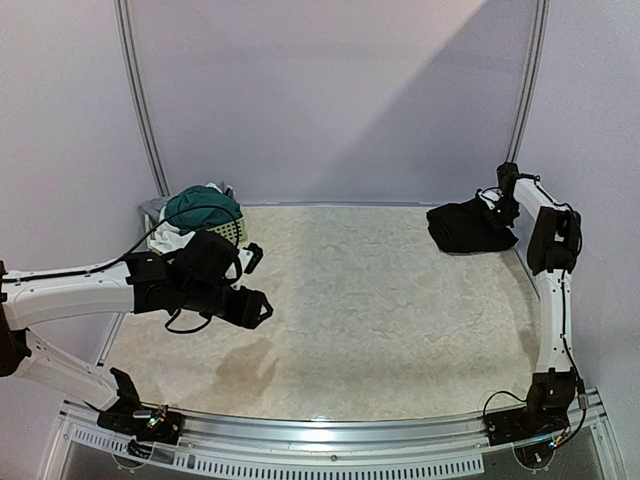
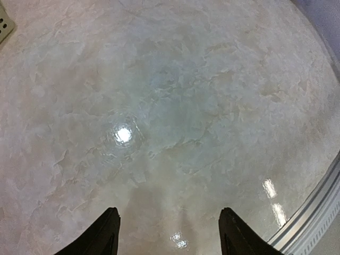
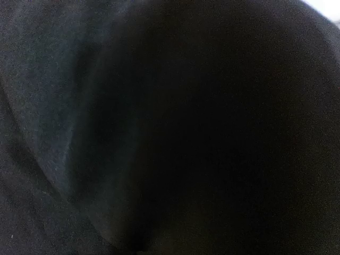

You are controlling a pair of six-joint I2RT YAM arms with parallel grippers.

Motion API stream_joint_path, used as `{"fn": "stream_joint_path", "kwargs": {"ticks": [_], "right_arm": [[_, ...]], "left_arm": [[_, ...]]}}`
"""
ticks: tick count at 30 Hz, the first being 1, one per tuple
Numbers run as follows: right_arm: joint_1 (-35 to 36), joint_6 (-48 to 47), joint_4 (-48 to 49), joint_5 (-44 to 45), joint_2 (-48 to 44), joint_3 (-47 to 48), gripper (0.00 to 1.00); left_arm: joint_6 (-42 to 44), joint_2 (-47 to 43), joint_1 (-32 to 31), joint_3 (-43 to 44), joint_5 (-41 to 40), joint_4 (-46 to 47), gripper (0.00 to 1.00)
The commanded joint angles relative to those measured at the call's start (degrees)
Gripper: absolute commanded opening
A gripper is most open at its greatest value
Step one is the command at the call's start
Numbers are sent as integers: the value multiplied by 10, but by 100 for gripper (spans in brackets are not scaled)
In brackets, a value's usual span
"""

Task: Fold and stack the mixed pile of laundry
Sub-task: Move the square-folded trousers to the corner of the board.

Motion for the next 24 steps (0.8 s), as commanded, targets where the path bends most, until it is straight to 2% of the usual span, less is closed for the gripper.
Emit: {"fn": "stream_joint_path", "kwargs": {"ticks": [1,5,10,12,14,15,18,19,21,24], "right_arm": [[-15,34,33,48,24,10,13],[-21,69,13,24,16,10,12],[-22,98,-11,3,9,9,19],[-22,113,-17,2,5,9,32],[-22,121,-22,-3,0,9,58],[-22,122,-23,-8,-8,9,66],[-23,135,-16,-49,-58,-4,75],[-23,141,-9,-86,-80,-20,80],[-23,159,9,-130,-139,-57,96],[-20,192,10,-185,-239,-94,99]], "left_arm": [[-5,-34,-14,9,-15,-26,65],[-7,-44,-15,10,-18,-29,64],[-16,-50,-23,11,-19,-32,64],[-21,-60,-29,8,-27,-33,64],[-22,-70,-31,3,-38,-38,65],[-21,-75,-32,2,-48,-42,66],[1,-93,-32,13,-89,-63,70],[12,-99,-32,19,-107,-77,71],[28,-110,-31,35,-154,-103,74],[36,-118,-30,62,-239,-150,82]]}}
